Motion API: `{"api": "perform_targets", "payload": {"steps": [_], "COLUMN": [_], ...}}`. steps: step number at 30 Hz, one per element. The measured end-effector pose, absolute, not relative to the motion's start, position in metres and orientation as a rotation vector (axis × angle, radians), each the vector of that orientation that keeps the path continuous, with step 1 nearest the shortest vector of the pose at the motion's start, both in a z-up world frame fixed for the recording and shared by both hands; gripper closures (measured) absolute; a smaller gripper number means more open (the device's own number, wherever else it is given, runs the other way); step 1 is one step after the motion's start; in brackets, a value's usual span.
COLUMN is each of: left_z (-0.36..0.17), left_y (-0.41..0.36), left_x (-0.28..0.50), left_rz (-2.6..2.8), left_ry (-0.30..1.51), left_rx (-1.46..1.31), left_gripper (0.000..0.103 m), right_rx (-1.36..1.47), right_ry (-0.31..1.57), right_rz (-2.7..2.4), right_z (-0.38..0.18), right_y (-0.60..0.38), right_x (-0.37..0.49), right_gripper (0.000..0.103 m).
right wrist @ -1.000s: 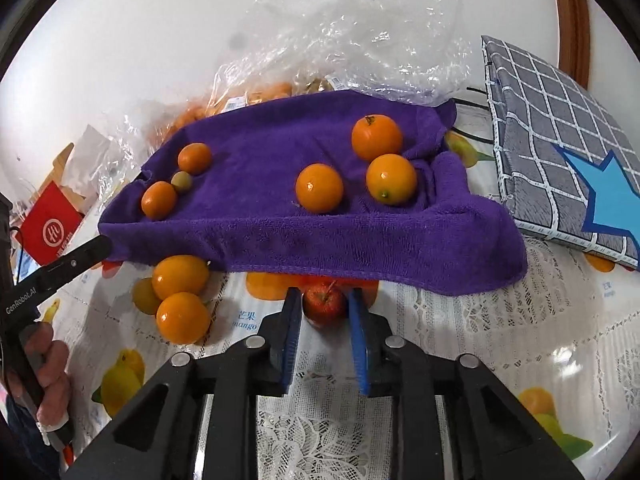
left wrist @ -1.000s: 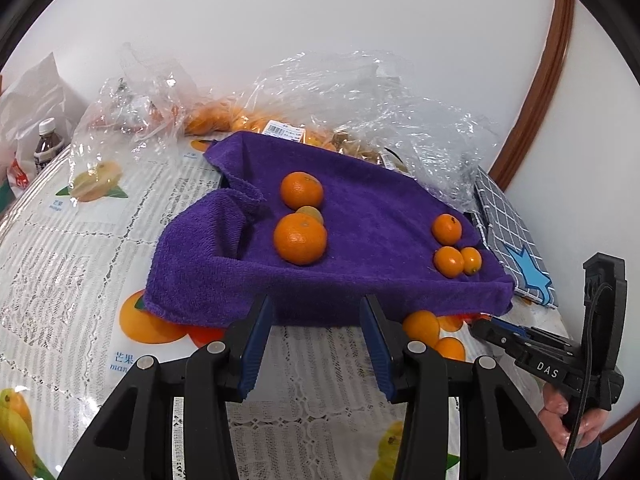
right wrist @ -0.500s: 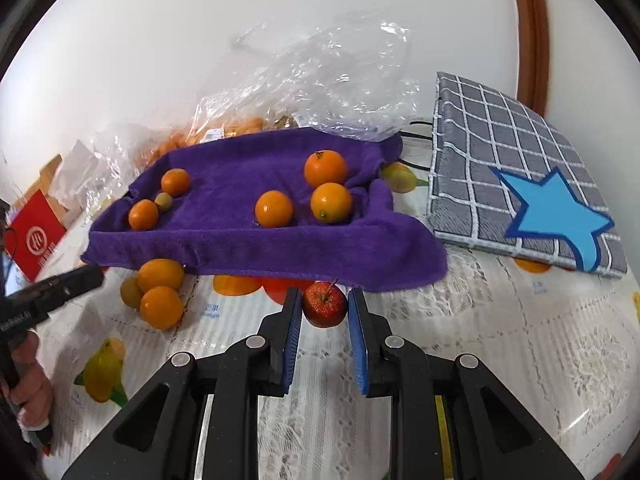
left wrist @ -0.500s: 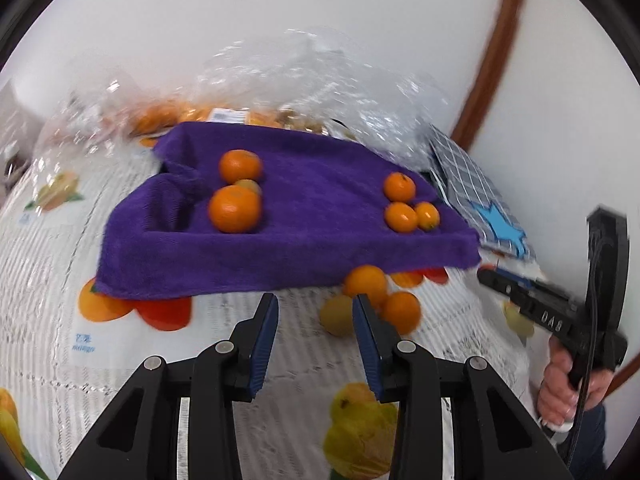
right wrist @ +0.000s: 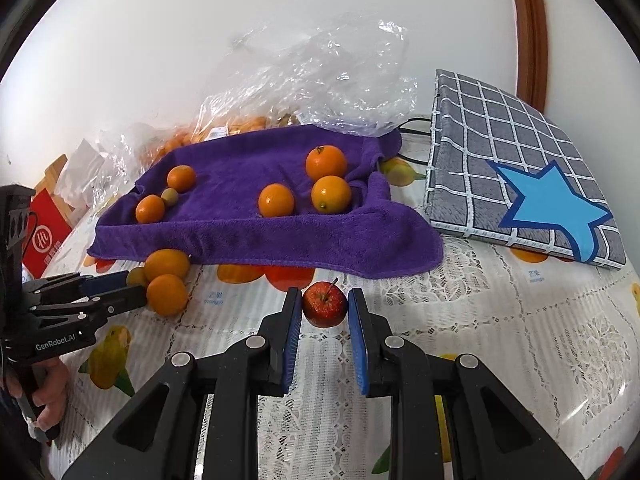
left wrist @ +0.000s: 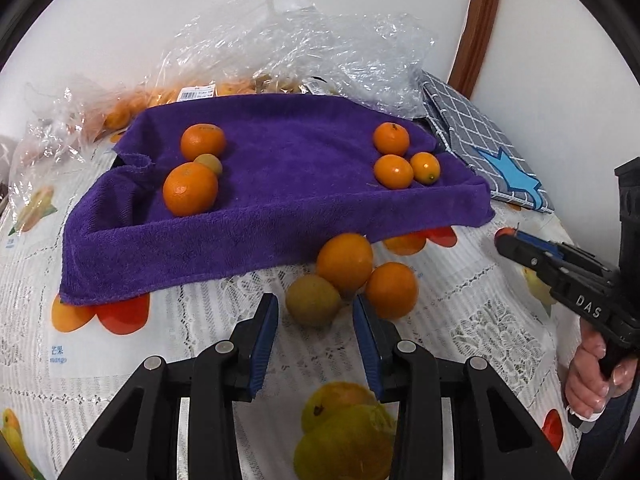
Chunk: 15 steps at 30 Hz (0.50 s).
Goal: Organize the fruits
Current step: 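Grasp the red apple with the right tool while the left tool grasps a yellow-green fruit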
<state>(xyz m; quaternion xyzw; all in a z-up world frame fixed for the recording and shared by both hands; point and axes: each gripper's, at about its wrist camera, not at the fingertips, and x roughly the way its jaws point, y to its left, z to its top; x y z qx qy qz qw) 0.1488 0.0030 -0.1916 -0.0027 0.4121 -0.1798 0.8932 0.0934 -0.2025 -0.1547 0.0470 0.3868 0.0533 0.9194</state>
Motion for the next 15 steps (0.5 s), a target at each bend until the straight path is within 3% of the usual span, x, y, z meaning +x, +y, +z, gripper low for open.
{"api": "perform_targets", "payload": {"steps": [7,9,15], "left_z": [-0.194,-0.194,-0.183], "left_y": [0.002,0.004,0.018], "left_x": [0.155,0.155,0.145], "left_rz": [-0.365,-0.361,-0.369], "left_ry": [0.87,0.867,0.783], "left_rx": [-0.021,-0.034,-0.112], "left_gripper": [0.067,0.075,0.075], "right_rx": [0.122,0.118,0.125], "right_ry": [0.826,0.83,0.82], "right_rz": [0.122,0.13,0.149], "right_z": [-0.159,-0.16,-0.159], "right_y": [-0.206,-0.206,-0.207], "right_x": [0.098,0.1,0.1], "right_gripper": [0.08,0.08,0.08]}}
